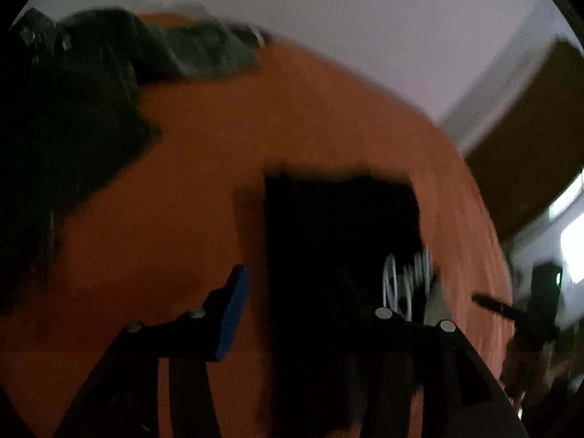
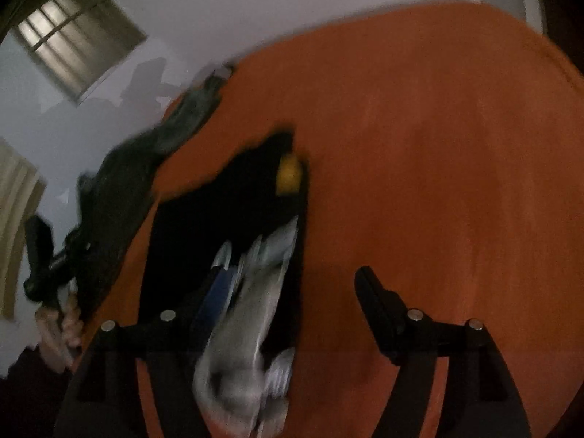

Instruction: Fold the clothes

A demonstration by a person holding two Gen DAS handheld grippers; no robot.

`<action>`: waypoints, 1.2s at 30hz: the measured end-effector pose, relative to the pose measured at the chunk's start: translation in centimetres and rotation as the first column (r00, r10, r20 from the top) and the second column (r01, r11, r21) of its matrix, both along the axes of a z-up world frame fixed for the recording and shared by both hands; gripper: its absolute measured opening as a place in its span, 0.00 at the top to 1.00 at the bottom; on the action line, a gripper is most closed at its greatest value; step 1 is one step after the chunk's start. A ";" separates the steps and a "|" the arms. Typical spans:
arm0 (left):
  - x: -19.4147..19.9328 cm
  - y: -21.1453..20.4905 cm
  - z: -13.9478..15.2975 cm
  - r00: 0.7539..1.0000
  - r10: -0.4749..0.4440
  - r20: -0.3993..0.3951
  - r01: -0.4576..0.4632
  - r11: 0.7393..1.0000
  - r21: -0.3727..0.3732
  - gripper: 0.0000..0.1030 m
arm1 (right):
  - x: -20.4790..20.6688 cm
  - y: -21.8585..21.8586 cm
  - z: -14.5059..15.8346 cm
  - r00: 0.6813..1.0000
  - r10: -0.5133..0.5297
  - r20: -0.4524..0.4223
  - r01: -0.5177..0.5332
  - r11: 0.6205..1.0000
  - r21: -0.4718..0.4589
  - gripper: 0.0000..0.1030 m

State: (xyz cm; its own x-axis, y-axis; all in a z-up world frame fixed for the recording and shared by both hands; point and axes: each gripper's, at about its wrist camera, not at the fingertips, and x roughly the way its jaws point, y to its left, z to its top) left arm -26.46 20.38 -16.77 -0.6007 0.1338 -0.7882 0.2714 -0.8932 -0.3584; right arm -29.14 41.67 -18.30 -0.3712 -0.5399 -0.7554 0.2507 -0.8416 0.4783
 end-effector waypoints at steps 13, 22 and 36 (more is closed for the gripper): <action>6.3 5.9 -7.0 0.975 -0.167 0.146 0.142 0.976 0.168 0.93 | 7.4 -1.7 -5.4 0.987 0.159 0.038 -0.155 0.983 -0.099 0.88; 9.3 5.8 -8.9 0.976 -0.165 0.143 0.138 0.975 0.176 0.94 | 12.1 -2.1 -6.1 0.987 0.158 -0.018 -0.157 0.987 0.036 0.93; 6.9 9.6 1.1 0.960 -0.275 -0.057 0.271 0.960 -0.069 0.87 | 13.1 -3.8 0.5 0.977 0.025 -0.214 0.033 0.965 0.260 0.67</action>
State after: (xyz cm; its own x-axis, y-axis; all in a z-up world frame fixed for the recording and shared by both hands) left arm -19.57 29.99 -15.71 -0.5983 0.2536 -0.7601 -0.0082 -0.9505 -0.3107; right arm -16.04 37.91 -17.83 -0.5407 -0.3331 -0.7725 0.3190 -0.9309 0.1781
